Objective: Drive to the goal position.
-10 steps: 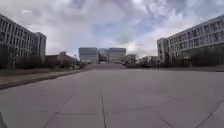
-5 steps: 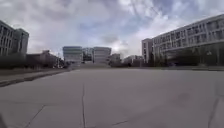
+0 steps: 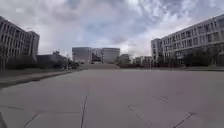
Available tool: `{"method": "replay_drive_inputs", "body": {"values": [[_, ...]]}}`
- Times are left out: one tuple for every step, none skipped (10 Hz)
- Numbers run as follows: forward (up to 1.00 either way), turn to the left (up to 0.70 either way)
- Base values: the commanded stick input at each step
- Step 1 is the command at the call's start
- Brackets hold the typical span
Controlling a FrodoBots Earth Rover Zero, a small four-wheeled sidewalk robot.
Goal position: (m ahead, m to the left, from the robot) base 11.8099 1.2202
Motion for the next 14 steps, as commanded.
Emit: {"method": "replay_drive_inputs", "body": {"values": [[0.70,0.00],[0.70,0.00],[0.70,0.00],[0.70,0.00],[0.70,0.00],[0.70,0.00],[0.70,0.00],[0.70,0.00],[0.70,0.00],[0.70,0.00],[0.70,0.00],[0.70,0.00],[0.70,0.00],[0.70,0.00]]}}
